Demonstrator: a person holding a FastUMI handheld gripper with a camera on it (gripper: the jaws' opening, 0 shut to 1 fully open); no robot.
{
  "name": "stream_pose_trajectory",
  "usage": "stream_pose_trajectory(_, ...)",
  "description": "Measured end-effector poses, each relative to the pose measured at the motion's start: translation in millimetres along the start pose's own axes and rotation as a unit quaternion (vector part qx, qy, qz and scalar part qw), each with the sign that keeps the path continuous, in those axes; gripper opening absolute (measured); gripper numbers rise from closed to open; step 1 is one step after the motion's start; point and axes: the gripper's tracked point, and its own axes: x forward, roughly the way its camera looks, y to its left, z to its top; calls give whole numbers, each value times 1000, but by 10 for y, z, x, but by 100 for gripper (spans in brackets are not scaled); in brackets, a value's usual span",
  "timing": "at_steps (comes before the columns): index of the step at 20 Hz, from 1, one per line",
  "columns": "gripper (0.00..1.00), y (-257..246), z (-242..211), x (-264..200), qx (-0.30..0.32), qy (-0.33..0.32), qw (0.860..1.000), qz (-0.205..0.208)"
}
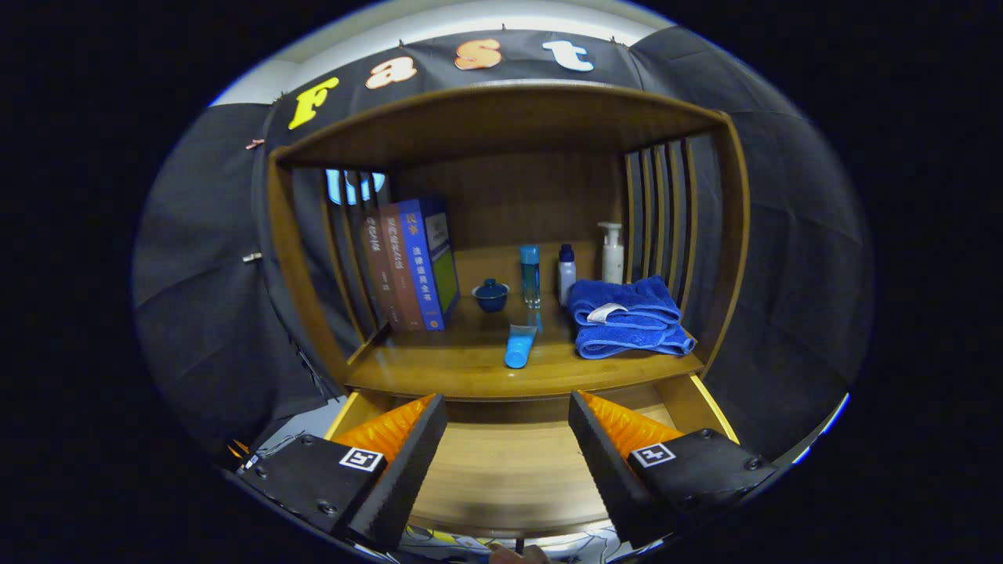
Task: Pull open the drawer, take out the items inside it, and place them on the countertop above the cabinet.
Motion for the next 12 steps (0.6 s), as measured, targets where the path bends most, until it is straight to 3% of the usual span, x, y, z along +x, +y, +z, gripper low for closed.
stream_pose_trajectory(6,99,-61,-530,-588,22,-42,999,-5)
stream_pose_trajectory(12,99,-164,-1293,-697,28,-26,999,-17)
